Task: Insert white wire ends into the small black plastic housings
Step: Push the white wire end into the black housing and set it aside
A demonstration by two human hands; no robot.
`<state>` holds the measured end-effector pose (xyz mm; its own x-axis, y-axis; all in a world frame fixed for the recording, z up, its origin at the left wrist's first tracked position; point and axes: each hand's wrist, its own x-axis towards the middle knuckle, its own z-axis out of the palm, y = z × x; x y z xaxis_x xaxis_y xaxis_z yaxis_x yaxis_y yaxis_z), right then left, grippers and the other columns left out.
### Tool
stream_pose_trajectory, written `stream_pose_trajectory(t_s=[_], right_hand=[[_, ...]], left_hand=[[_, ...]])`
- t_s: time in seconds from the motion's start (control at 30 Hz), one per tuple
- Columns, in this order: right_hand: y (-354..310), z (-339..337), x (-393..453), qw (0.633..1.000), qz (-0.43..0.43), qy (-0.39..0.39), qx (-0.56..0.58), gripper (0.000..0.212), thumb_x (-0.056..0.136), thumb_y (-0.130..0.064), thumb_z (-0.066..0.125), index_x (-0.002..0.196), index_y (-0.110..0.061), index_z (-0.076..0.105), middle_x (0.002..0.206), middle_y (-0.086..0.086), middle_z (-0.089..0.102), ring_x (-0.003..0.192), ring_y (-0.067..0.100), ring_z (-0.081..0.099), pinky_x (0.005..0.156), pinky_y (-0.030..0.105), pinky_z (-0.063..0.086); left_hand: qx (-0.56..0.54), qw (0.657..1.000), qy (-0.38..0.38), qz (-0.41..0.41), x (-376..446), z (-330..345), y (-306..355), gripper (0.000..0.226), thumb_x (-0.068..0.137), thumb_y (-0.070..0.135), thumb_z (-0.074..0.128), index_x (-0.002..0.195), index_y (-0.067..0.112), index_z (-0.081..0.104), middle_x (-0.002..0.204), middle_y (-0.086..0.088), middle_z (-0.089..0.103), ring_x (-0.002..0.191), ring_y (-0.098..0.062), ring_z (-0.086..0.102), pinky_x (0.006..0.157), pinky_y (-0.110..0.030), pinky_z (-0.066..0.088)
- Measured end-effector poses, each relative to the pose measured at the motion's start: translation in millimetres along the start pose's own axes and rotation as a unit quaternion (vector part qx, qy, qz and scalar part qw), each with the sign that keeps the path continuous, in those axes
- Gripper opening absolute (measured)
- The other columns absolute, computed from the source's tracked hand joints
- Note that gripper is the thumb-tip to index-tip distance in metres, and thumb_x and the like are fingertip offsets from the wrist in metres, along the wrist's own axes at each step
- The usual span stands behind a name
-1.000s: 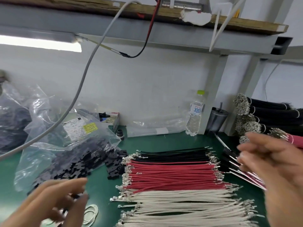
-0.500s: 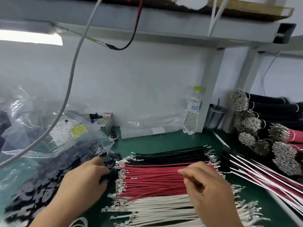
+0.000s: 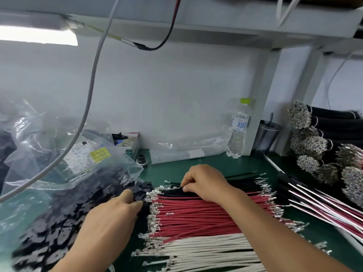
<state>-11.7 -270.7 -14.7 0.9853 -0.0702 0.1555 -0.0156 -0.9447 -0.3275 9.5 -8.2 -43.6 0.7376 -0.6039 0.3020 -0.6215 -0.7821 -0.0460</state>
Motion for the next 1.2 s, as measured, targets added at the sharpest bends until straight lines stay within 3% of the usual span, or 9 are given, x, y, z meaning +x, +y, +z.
stream_pose_trajectory(t_s=[0.23, 0.4, 0.5, 0.6, 0.67, 0.8, 0.87, 1.0, 1.2], right_hand=[[-11.9, -8.2, -24.4, 0.952, -0.151, 0.083, -0.255, 0.027, 0.088, 0.0, 0.058, 0.1, -0.021, 0.07, 0.089, -0.005, 0.064, 0.084, 0.018, 0.057, 0.063, 0.033, 0.05], [-13.4, -11.0, -66.8, 0.928, -0.201, 0.245, -0.195, 0.022, 0.084, 0.004, 0.067, 0.096, -0.015, 0.071, 0.085, -0.001, 0.058, 0.078, 0.017, 0.052, 0.064, 0.029, 0.049], [-12.8, -2.7, -95.5, 0.932, -0.186, 0.258, -0.172, 0.025, 0.081, 0.001, 0.071, 0.1, -0.015, 0.072, 0.084, -0.002, 0.057, 0.075, 0.016, 0.051, 0.062, 0.029, 0.046], [-12.5, -4.9, -105.8, 0.938, -0.162, 0.259, -0.167, 0.017, 0.084, -0.006, 0.066, 0.097, -0.015, 0.074, 0.082, -0.002, 0.054, 0.069, 0.013, 0.047, 0.052, 0.027, 0.044], [-13.8, -8.7, -105.8, 0.947, -0.132, 0.261, -0.135, 0.023, 0.095, -0.017, 0.05, 0.093, -0.014, 0.073, 0.082, -0.003, 0.052, 0.068, 0.011, 0.045, 0.049, 0.026, 0.045], [-12.8, -4.5, -104.0, 0.947, -0.138, 0.261, -0.123, 0.009, 0.09, -0.005, 0.067, 0.094, -0.01, 0.074, 0.084, -0.001, 0.055, 0.072, 0.015, 0.052, 0.05, 0.03, 0.048], [-11.8, -1.3, -102.4, 0.946, -0.144, 0.26, -0.132, 0.022, 0.082, 0.004, 0.076, 0.1, -0.009, 0.075, 0.086, 0.0, 0.057, 0.075, 0.017, 0.052, 0.05, 0.031, 0.047], [-13.2, 4.7, -101.3, 0.916, -0.198, 0.32, -0.141, 0.021, 0.093, -0.001, 0.06, 0.103, -0.009, 0.076, 0.087, 0.002, 0.062, 0.076, 0.018, 0.052, 0.053, 0.028, 0.044], [-26.5, 11.6, -103.1, 0.907, -0.22, 0.353, -0.075, 0.029, 0.103, -0.01, 0.05, 0.098, -0.007, 0.078, 0.089, 0.004, 0.067, 0.077, 0.019, 0.059, 0.054, 0.031, 0.05]], left_hand=[[-0.041, 0.998, 0.007, -0.045, -4.5, 2.3, -6.0, 0.03, 0.095, 0.065, 0.052, 0.103, 0.039, 0.067, 0.095, 0.021, 0.05, 0.08, 0.002, 0.058, 0.055, -0.012, 0.045], [-0.043, 0.994, 0.042, -0.088, -3.7, -5.8, -15.4, 0.018, 0.093, 0.053, 0.064, 0.104, 0.041, 0.072, 0.097, 0.023, 0.06, 0.083, 0.001, 0.064, 0.052, -0.015, 0.046], [-0.109, 0.976, 0.147, -0.116, -4.1, -11.9, -13.7, 0.012, 0.076, 0.038, 0.086, 0.086, 0.034, 0.08, 0.086, 0.018, 0.066, 0.071, -0.014, 0.067, 0.052, -0.026, 0.052], [-0.226, 0.936, 0.247, -0.112, -3.5, -12.5, -1.4, 0.015, 0.072, 0.04, 0.081, 0.085, 0.032, 0.081, 0.088, 0.019, 0.063, 0.068, -0.006, 0.061, 0.052, -0.027, 0.05], [-0.324, 0.904, 0.267, -0.087, -4.6, -11.2, 10.9, 0.016, 0.071, 0.036, 0.081, 0.086, 0.033, 0.079, 0.09, 0.021, 0.065, 0.071, -0.004, 0.063, 0.06, -0.013, 0.049], [-0.453, 0.858, 0.228, -0.084, -7.7, -0.8, 30.4, 0.042, 0.068, 0.004, 0.09, 0.08, 0.04, 0.073, 0.081, 0.016, 0.075, 0.065, -0.001, 0.071, 0.064, -0.005, 0.051], [-0.506, 0.833, 0.209, -0.081, -9.5, 2.4, 35.7, 0.048, 0.071, -0.002, 0.088, 0.089, 0.039, 0.074, 0.085, 0.01, 0.077, 0.069, -0.005, 0.074, 0.066, -0.008, 0.054], [-0.533, 0.817, 0.218, -0.038, -11.6, -3.2, 41.5, 0.044, 0.071, 0.0, 0.085, 0.095, 0.038, 0.081, 0.094, 0.004, 0.078, 0.076, -0.016, 0.075, 0.069, -0.017, 0.059], [-0.534, 0.826, 0.17, -0.066, -15.3, -3.1, 46.3, 0.043, 0.068, 0.002, 0.09, 0.083, 0.041, 0.08, 0.075, 0.01, 0.078, 0.058, -0.005, 0.069, 0.054, -0.013, 0.053]])
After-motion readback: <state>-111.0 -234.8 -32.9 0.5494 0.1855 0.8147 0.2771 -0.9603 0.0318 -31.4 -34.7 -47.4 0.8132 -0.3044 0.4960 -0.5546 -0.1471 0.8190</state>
